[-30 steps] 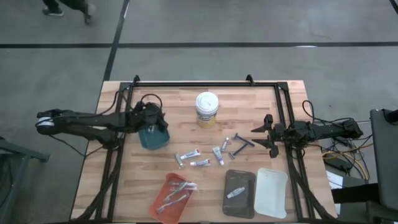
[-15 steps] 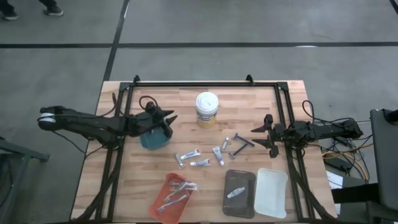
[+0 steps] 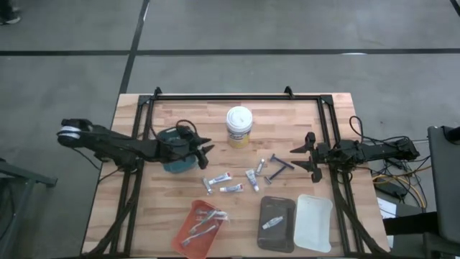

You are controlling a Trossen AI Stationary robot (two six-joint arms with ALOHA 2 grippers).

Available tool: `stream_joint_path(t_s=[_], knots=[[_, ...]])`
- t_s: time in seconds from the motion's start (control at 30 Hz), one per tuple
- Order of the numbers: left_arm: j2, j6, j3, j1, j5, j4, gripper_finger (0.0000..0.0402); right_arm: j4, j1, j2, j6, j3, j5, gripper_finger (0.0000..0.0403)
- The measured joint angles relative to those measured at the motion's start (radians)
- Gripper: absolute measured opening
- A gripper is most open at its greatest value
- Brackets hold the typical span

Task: Pick & Place Travel size toiletries
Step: Put the white toothpaste into the black bin

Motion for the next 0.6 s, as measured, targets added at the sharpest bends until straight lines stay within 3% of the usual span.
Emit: stream_joint_path(t_s=[0.33, 0.6], knots=[[0.186, 0.161, 0.195, -0.076, 0.054, 0.001, 0.0142, 0.000, 0.000, 0.000, -0.004, 0.000, 0.000, 0.0196], [0.302, 0.197, 0.347, -0.118, 0.092, -0.140, 0.0142, 0.000, 0.000, 0.000, -0.001, 0.000, 0.000, 0.0196]])
